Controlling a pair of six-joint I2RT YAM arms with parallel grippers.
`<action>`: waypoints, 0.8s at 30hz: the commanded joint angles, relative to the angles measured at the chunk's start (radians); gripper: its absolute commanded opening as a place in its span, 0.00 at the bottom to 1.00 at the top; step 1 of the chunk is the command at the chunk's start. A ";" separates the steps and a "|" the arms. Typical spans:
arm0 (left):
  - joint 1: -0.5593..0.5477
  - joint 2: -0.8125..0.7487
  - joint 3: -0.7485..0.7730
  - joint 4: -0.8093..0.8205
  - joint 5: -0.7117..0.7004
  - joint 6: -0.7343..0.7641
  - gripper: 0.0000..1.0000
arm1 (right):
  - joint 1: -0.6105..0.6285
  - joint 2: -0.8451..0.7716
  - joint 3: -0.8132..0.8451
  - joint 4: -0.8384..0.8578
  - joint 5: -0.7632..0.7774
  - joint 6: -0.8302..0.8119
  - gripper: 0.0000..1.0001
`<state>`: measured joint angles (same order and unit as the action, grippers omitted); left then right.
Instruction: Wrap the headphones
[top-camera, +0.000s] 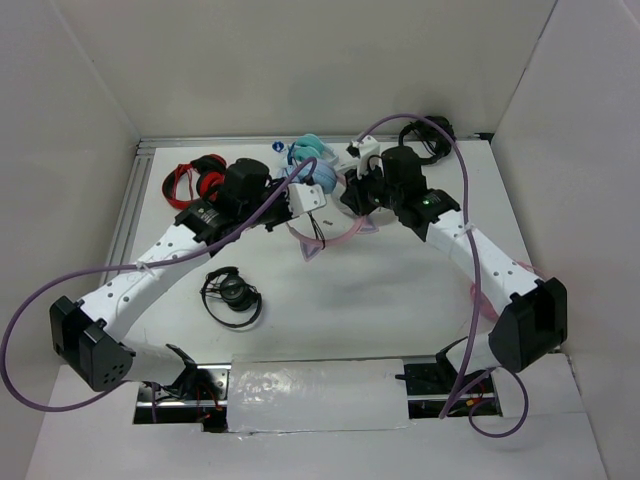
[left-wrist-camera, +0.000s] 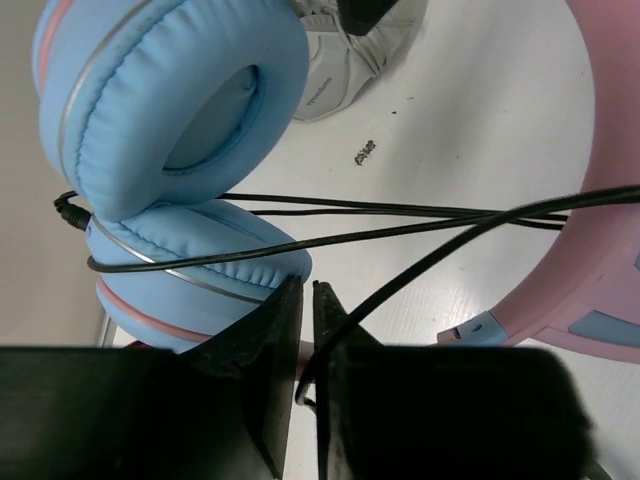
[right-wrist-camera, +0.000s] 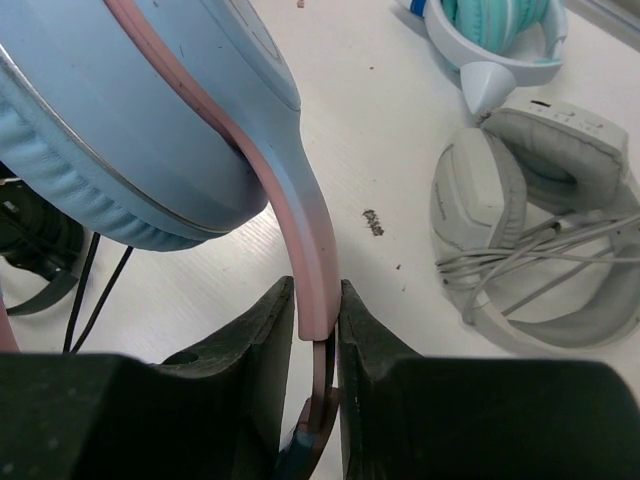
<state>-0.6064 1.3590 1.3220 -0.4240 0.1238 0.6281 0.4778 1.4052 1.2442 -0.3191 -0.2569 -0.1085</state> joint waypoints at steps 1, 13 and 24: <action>0.051 -0.049 0.029 0.220 -0.225 0.076 0.25 | 0.025 -0.008 0.018 -0.175 -0.244 -0.033 0.00; 0.036 -0.084 -0.015 0.303 -0.322 0.119 0.07 | 0.042 -0.083 -0.081 -0.106 -0.072 0.171 0.00; 0.011 -0.117 -0.021 0.218 -0.219 0.117 0.00 | 0.051 -0.164 -0.121 -0.074 -0.157 0.142 0.00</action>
<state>-0.6060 1.2472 1.2827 -0.2863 -0.0452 0.7265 0.5190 1.3174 1.1198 -0.3954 -0.2859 0.0830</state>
